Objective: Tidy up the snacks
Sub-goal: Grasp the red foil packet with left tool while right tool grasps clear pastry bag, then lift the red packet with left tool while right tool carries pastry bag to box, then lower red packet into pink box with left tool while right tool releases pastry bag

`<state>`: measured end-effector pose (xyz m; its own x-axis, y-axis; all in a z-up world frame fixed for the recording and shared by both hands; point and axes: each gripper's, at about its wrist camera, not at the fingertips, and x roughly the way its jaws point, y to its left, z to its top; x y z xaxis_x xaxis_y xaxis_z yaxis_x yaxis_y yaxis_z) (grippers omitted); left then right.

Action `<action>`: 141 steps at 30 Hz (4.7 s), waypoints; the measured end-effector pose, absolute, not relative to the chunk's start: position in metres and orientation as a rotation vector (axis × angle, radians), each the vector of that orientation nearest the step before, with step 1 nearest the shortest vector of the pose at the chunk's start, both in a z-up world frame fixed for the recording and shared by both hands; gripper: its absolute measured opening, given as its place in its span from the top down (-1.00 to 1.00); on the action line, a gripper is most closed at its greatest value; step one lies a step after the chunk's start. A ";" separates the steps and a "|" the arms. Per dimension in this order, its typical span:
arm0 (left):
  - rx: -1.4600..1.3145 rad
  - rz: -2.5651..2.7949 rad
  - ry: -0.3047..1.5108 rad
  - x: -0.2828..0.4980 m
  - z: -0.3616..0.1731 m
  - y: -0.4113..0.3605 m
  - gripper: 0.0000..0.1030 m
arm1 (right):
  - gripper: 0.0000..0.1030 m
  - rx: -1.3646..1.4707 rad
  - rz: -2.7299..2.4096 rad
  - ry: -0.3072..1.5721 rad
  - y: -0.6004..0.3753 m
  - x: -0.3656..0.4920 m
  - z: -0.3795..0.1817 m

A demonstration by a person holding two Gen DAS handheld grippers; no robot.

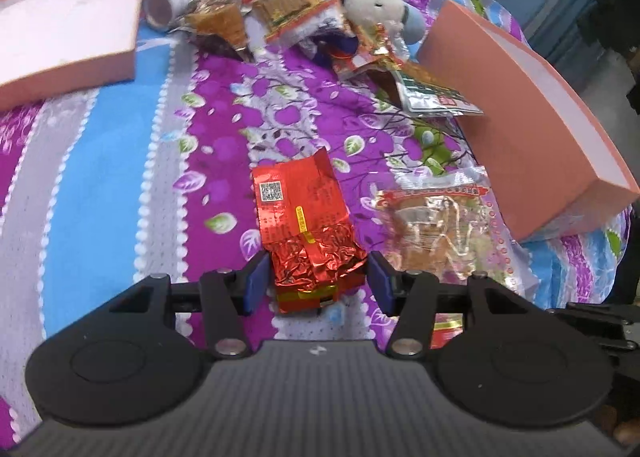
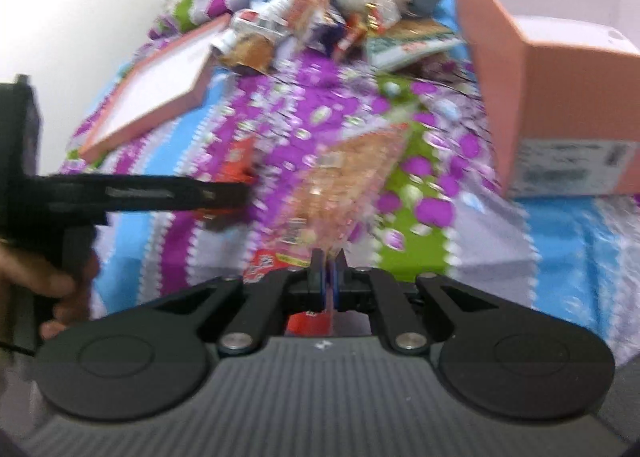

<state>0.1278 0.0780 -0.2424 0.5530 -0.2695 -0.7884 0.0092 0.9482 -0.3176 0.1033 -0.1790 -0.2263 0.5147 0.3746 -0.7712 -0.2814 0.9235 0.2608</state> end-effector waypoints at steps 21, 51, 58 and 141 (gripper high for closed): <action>-0.361 -0.184 0.969 0.139 -0.252 0.085 -0.42 | -0.60 -0.212 0.412 0.823 -0.130 0.150 -0.247; -0.259 -0.165 0.869 0.111 -0.179 0.064 -0.14 | 0.41 -0.145 0.420 0.713 -0.147 0.111 -0.188; -0.271 -0.165 0.812 0.077 -0.129 0.053 -0.15 | 0.40 -0.084 0.345 0.622 -0.163 0.075 -0.142; -0.114 -0.450 0.783 0.246 -0.060 -0.148 -0.37 | 0.00 0.177 -0.011 0.591 -0.344 0.173 -0.097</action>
